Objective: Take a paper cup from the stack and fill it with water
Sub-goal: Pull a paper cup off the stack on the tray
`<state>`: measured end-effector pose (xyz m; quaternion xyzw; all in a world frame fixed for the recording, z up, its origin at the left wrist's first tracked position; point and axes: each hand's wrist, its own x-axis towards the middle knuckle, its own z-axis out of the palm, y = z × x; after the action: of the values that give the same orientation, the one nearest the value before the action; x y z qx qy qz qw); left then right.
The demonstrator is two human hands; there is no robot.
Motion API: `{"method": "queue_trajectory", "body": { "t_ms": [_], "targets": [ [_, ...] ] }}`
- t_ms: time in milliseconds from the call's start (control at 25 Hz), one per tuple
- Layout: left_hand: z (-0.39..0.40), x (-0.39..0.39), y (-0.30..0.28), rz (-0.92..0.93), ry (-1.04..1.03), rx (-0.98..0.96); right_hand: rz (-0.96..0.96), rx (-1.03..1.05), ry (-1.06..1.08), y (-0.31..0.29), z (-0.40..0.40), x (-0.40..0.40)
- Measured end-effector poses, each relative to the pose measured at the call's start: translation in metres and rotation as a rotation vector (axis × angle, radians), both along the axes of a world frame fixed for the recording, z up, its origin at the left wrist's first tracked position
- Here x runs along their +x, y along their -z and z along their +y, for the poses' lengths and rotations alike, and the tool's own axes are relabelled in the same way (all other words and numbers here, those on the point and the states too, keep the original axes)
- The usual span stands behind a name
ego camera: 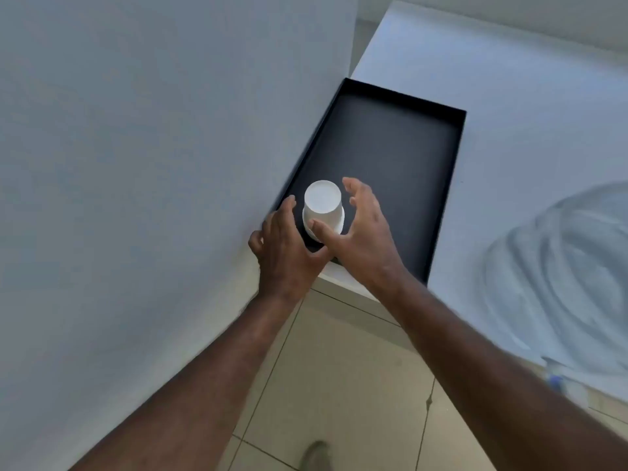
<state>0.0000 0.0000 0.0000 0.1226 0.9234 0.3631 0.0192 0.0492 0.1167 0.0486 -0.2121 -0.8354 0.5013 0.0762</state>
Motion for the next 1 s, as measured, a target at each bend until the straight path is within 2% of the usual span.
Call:
{"method": "queue_trajectory", "body": {
  "t_ms": [160,320,720,880,1000],
  "targets": [
    [0.013,-0.012,0.018,-0.037,-0.002,-0.039,0.001,0.012,-0.028,0.009,0.004,-0.023],
    [0.016,-0.012,0.030,-0.030,-0.035,0.070,0.011,-0.021,-0.029,0.016,0.010,-0.027],
    [0.022,-0.016,0.043,0.013,-0.092,0.062,0.078,-0.121,-0.039,0.001,0.027,-0.029],
    [0.020,-0.014,0.044,0.030,-0.074,0.052,0.167,-0.175,0.036,-0.010,0.023,-0.018],
    [0.018,-0.009,0.040,0.048,-0.058,-0.041,0.265,-0.232,0.192,-0.021,0.024,0.003]
  ]
}}
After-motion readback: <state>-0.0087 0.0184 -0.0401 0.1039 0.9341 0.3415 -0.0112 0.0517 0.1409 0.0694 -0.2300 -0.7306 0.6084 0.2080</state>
